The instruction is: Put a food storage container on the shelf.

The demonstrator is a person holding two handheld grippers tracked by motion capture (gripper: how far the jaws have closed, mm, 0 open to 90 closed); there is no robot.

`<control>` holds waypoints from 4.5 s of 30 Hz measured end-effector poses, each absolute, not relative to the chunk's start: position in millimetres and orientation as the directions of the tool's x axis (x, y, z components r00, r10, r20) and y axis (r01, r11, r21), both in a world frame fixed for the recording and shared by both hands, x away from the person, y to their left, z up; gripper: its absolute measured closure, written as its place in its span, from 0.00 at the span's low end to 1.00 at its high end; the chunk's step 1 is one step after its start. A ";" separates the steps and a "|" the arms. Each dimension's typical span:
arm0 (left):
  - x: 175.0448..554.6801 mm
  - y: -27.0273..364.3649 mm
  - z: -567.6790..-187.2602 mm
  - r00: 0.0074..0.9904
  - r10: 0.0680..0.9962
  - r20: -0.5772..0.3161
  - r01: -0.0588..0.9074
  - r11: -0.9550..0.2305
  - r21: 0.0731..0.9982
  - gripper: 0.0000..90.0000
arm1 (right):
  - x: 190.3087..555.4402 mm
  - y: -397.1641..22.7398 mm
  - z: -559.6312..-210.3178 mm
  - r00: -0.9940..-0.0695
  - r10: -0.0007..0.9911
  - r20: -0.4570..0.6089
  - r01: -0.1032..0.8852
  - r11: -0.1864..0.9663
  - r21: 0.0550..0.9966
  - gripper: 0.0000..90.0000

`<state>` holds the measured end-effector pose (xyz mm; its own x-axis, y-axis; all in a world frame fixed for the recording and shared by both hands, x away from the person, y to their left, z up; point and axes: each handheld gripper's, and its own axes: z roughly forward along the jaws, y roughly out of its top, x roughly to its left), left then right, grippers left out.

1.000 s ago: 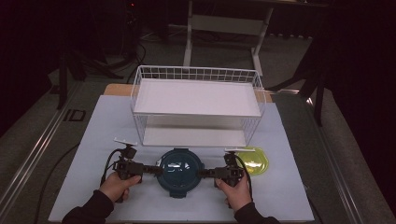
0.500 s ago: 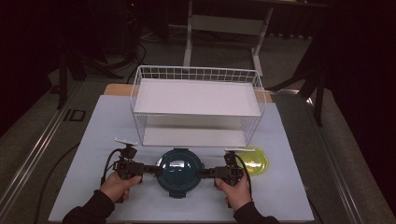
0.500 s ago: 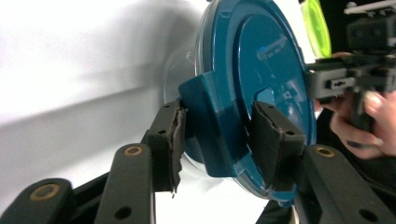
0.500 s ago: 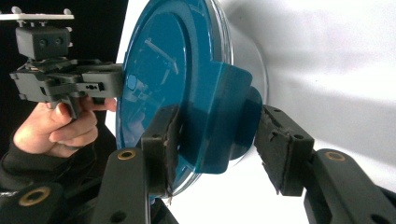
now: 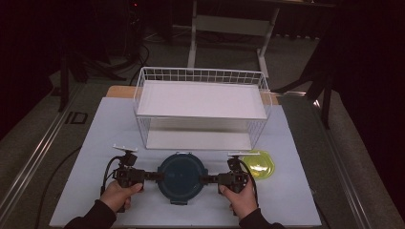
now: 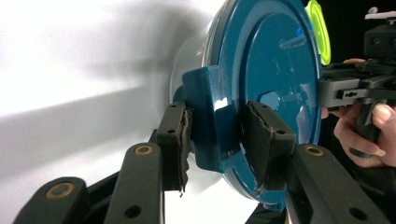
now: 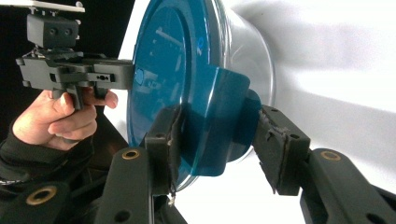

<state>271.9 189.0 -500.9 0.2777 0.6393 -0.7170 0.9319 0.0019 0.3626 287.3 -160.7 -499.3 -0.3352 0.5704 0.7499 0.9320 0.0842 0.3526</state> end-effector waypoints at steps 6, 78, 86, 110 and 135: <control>263.6 185.8 -497.1 0.292 0.666 -0.686 0.918 0.006 0.396 0.67 | 286.7 -162.5 -501.0 -0.324 0.558 0.764 0.936 0.071 0.345 0.60; 357.8 138.5 -298.2 0.433 0.715 -0.549 0.764 0.032 0.644 0.71 | 376.9 -205.9 -309.3 -0.514 0.520 0.683 0.785 -0.035 0.618 0.63; 372.2 132.8 -299.8 0.426 0.722 -0.545 0.752 0.052 0.657 0.70 | 398.0 -211.7 -315.5 -0.475 0.513 0.715 0.813 -0.054 0.579 0.63; 399.7 130.2 -321.2 0.464 0.665 -0.585 0.718 0.104 0.688 0.58 | 428.6 -217.2 -324.5 -0.375 0.556 0.742 0.866 -0.075 0.494 0.49; 315.1 139.9 -329.6 0.693 0.568 -0.445 0.521 0.032 0.853 0.42 | 353.0 -205.6 -291.6 -0.636 0.599 0.487 0.643 0.063 0.763 0.46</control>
